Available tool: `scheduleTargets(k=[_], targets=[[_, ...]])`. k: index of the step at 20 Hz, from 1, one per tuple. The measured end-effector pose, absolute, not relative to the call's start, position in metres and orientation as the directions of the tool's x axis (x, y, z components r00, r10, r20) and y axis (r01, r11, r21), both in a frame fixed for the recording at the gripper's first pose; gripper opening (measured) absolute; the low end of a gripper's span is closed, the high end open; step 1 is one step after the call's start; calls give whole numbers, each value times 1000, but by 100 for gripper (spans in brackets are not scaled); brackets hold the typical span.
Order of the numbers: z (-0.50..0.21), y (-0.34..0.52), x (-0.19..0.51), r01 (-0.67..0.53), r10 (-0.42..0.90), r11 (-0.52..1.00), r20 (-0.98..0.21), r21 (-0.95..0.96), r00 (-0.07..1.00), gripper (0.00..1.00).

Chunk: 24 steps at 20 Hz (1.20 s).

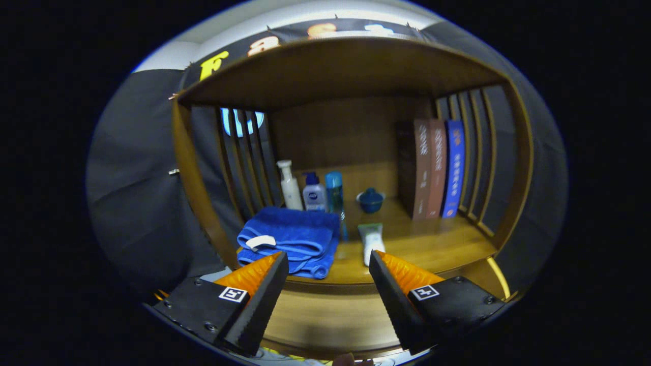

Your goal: Pull open the drawer, take out the items inside it, and place them on the countertop above the cabinet.

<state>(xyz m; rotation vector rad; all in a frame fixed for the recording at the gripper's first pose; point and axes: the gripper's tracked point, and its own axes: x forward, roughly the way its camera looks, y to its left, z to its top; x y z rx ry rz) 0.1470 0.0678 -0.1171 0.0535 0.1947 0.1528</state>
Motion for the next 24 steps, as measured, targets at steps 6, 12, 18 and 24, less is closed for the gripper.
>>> scheduleTargets(k=[6,12,18,24], targets=[[-125,61,77,-139,140,990,15,-6,990,100],[-183,38,43,-76,77,996,27,-38,997,100],[-231,21,35,-7,7,1000,19,2,1000,100],[-242,8,21,23,-22,999,10,-33,1000,99]])
